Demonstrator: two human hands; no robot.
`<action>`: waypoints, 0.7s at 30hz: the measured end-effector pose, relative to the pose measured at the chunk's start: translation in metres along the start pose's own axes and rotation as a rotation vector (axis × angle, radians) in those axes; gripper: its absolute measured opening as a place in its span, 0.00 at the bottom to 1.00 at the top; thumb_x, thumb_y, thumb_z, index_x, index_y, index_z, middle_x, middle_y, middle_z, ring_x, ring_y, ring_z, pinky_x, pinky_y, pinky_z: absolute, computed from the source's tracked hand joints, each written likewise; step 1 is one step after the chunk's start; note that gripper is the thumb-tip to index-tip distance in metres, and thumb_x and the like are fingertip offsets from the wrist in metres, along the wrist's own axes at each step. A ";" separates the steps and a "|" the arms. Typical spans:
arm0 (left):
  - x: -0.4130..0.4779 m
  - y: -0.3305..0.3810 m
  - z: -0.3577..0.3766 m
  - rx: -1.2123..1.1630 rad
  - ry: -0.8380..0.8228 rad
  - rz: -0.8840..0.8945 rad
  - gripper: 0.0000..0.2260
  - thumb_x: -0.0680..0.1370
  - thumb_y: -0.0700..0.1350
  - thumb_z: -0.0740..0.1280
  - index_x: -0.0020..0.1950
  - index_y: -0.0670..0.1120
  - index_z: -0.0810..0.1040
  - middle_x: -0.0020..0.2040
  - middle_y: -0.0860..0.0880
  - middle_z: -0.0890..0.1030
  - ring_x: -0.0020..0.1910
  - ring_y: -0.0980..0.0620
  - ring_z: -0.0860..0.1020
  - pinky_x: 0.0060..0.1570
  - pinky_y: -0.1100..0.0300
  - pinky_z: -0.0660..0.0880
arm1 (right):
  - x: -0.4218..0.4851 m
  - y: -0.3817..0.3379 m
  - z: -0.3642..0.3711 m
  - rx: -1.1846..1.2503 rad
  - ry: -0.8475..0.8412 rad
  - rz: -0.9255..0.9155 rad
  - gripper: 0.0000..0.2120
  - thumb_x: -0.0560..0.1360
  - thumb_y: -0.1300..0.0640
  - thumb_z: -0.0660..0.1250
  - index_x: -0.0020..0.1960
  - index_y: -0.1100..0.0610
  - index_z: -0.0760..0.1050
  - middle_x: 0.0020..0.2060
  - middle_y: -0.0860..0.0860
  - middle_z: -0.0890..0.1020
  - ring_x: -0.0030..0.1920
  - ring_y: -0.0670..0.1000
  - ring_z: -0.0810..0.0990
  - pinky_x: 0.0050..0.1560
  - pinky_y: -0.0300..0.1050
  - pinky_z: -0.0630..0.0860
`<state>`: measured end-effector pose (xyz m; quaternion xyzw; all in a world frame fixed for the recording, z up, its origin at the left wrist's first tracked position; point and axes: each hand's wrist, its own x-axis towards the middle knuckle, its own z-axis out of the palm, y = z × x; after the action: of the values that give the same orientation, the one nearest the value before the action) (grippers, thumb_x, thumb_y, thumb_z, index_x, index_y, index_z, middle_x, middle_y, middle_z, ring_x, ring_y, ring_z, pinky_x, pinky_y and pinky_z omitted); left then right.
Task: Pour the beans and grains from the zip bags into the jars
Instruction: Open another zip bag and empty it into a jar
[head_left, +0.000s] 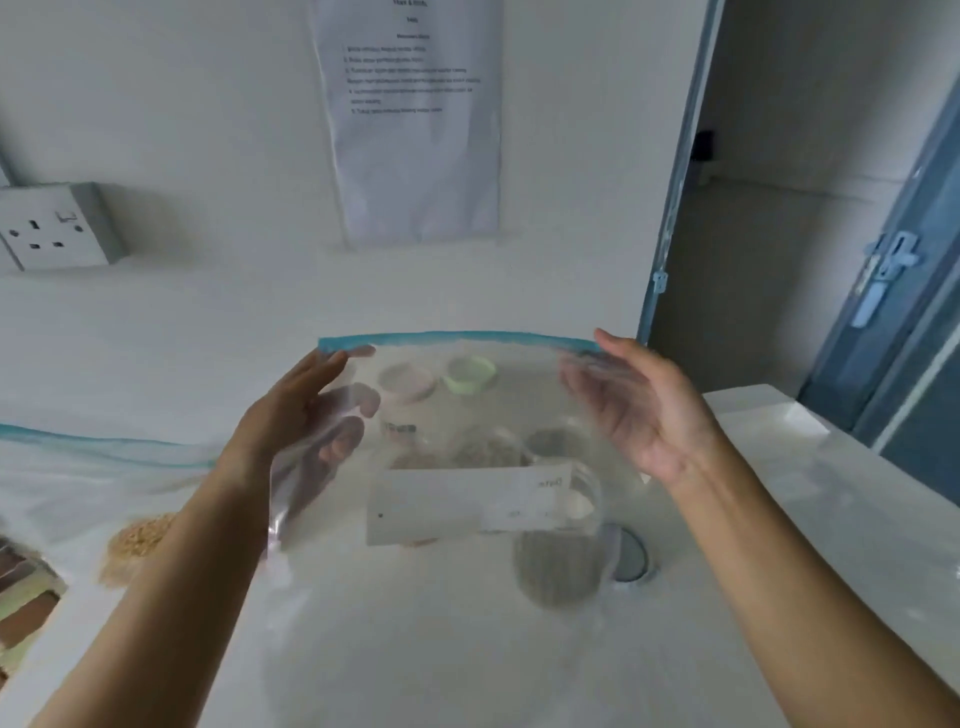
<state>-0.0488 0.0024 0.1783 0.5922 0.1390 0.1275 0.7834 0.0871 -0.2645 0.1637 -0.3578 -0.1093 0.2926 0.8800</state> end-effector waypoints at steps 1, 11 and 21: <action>-0.003 -0.004 0.015 -0.088 -0.003 -0.014 0.11 0.84 0.50 0.60 0.57 0.49 0.80 0.36 0.47 0.79 0.21 0.57 0.70 0.20 0.70 0.66 | 0.000 -0.006 -0.011 -0.002 0.011 -0.015 0.22 0.66 0.61 0.76 0.57 0.69 0.78 0.44 0.62 0.86 0.39 0.53 0.87 0.38 0.39 0.83; 0.009 -0.035 0.129 0.058 0.081 0.095 0.11 0.85 0.47 0.59 0.55 0.48 0.82 0.37 0.45 0.82 0.26 0.54 0.74 0.25 0.66 0.70 | -0.008 -0.093 -0.104 -0.072 -0.002 0.169 0.14 0.75 0.61 0.66 0.54 0.69 0.83 0.48 0.61 0.85 0.37 0.54 0.86 0.29 0.41 0.82; 0.002 -0.080 0.268 0.022 0.047 0.063 0.09 0.85 0.48 0.59 0.60 0.46 0.74 0.37 0.41 0.81 0.26 0.47 0.78 0.21 0.63 0.70 | -0.024 -0.175 -0.215 -0.093 0.048 0.278 0.22 0.67 0.59 0.73 0.58 0.70 0.81 0.51 0.60 0.84 0.40 0.52 0.86 0.29 0.35 0.80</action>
<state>0.0548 -0.2577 0.1703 0.6016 0.1403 0.1645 0.7690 0.2311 -0.5008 0.1306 -0.4167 -0.0512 0.3979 0.8157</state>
